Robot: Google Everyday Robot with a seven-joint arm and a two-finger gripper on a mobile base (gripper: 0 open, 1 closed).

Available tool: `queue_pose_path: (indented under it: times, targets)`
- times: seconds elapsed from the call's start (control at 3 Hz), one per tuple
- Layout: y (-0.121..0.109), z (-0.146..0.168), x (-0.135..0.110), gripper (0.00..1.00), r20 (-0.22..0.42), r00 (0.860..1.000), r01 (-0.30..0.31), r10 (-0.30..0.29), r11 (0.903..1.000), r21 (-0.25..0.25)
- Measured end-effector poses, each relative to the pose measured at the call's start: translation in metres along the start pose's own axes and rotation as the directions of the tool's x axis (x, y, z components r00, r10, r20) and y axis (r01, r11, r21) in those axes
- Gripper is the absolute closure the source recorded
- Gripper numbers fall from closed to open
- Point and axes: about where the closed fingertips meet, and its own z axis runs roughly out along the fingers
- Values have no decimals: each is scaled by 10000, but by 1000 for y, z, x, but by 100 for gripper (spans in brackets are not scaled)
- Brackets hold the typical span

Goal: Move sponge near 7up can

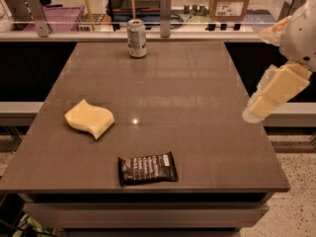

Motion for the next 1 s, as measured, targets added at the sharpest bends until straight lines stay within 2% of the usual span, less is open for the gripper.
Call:
queue_pose_path:
  times: [0.33,0.67,1.0]
  targets:
    - [8,19,-32,0,1986,9784,-490,567,9979,-433]
    - [16,27,-52,0,2930,9533,-562,737,9961,-677]
    - [34,36,-73,0,3825,9180,-804,1042,9937,-776]
